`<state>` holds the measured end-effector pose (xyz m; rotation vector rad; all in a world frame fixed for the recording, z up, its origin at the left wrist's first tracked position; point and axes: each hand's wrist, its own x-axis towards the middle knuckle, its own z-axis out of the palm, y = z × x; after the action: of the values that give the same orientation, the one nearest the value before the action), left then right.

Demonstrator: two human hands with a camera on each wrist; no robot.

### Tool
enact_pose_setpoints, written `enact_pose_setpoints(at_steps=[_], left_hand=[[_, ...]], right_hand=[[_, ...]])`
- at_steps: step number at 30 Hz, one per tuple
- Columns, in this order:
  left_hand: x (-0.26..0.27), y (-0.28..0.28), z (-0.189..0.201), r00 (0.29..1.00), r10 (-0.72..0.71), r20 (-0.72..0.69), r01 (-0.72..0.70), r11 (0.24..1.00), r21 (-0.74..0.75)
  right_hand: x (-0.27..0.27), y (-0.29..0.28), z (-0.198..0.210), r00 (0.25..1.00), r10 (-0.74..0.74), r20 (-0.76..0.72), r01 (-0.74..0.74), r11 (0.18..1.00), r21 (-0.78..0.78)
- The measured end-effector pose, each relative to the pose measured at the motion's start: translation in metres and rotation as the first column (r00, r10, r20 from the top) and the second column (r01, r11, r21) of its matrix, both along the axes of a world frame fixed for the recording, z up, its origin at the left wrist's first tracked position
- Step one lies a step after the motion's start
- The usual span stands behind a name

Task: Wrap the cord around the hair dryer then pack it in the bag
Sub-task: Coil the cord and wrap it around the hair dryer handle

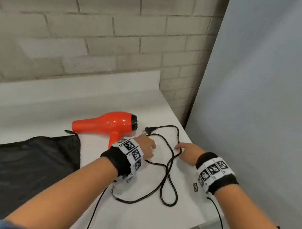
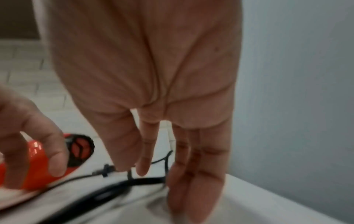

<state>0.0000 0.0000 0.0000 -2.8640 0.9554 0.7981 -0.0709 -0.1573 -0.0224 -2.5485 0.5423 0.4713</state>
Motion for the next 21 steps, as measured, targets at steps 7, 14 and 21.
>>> enact_pose_setpoints(at_steps=[7, 14, 21], left_hand=[[0.012, -0.010, -0.008, 0.995, 0.033, 0.097, -0.042, 0.995, 0.093], [0.006, -0.011, -0.006, 0.986, 0.002, 0.168, -0.020, 0.995, 0.103], [0.031, -0.009, 0.010, 0.794, 0.295, -0.532, -0.513, 0.794, -0.326]], right_hand=[[0.028, -0.003, 0.000, 0.999, -0.044, -0.031, 0.041, 0.992, -0.118], [0.049, -0.001, -0.012, 0.991, -0.116, 0.072, 0.118, 0.993, -0.025], [0.053, -0.008, 0.011, 0.905, -0.311, 0.290, 0.204, 0.915, 0.347]])
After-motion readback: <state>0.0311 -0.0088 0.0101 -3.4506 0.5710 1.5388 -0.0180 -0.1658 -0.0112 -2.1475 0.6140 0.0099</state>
